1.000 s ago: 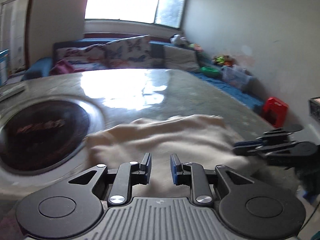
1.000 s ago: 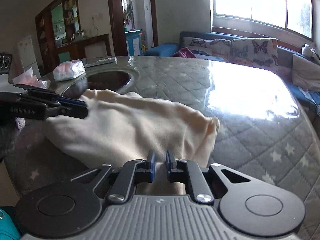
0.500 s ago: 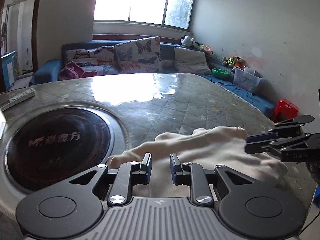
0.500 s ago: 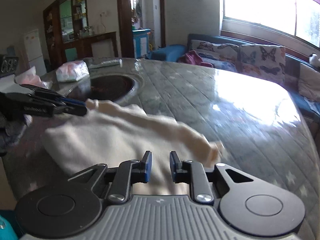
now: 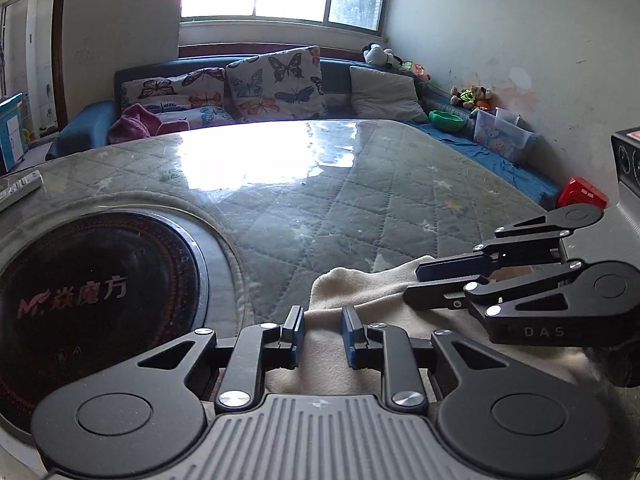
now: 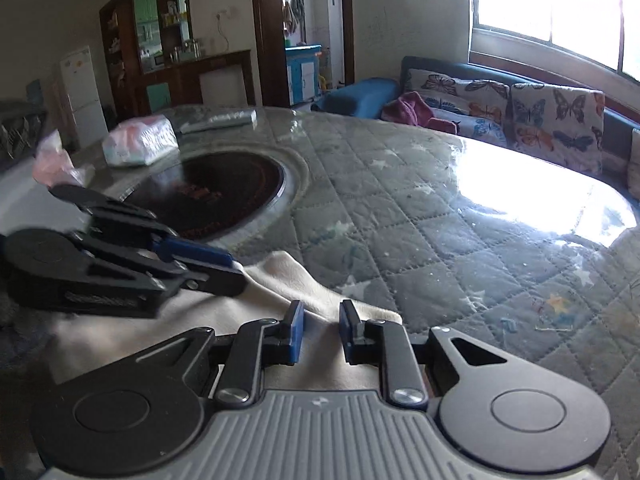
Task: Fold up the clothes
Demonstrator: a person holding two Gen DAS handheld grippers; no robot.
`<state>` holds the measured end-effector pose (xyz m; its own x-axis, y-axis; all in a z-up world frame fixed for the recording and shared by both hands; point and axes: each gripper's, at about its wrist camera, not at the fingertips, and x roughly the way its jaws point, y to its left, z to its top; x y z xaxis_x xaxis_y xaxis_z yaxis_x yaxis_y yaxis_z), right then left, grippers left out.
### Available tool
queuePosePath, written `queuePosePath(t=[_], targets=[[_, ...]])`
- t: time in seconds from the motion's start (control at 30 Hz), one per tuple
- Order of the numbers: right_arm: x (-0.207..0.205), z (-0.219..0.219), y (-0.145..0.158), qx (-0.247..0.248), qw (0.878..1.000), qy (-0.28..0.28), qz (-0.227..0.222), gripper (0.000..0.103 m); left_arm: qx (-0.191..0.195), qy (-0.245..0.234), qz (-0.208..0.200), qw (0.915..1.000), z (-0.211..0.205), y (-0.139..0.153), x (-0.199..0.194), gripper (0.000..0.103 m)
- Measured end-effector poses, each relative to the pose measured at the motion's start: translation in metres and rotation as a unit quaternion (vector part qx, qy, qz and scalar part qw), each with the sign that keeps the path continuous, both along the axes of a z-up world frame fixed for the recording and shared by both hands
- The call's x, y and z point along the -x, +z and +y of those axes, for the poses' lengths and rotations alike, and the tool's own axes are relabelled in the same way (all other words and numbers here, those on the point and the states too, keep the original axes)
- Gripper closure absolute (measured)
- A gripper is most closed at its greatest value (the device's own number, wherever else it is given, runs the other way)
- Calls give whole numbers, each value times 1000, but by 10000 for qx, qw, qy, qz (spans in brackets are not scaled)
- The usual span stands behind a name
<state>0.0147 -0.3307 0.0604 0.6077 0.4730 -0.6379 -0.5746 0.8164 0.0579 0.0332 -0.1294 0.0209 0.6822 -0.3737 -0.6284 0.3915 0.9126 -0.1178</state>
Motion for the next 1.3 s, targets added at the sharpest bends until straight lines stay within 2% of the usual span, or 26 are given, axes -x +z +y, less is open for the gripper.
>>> queuePosePath(t=[0.3,0.57,0.73,0.87,1.0,1.17,1.3], targets=[[15,1,6,71,9997,139,-198,81,78,47,-82,9999,2,9,5,80],[35,5,9,137,9989,331,-288,81,185,-216,-307,9991,5,27,43,81],[64,8,9,343,9966,646,-387,81,195,-316,-251,9990,11,21,70,81],[89,4,7,316,9960,739,-397,81,204,-322,-231,9990,19,14,89,81],[108,2,4,253,9962,757,-362,81,260,-167,-162,9994,29,5,93,81],[126,-3,8,257,9959,755,-437,81,315,-32,-207,9993,35,10,94,81],[127,-10,3,266,9976,602,-232,81,313,25,-174,9994,37,6,94,80]])
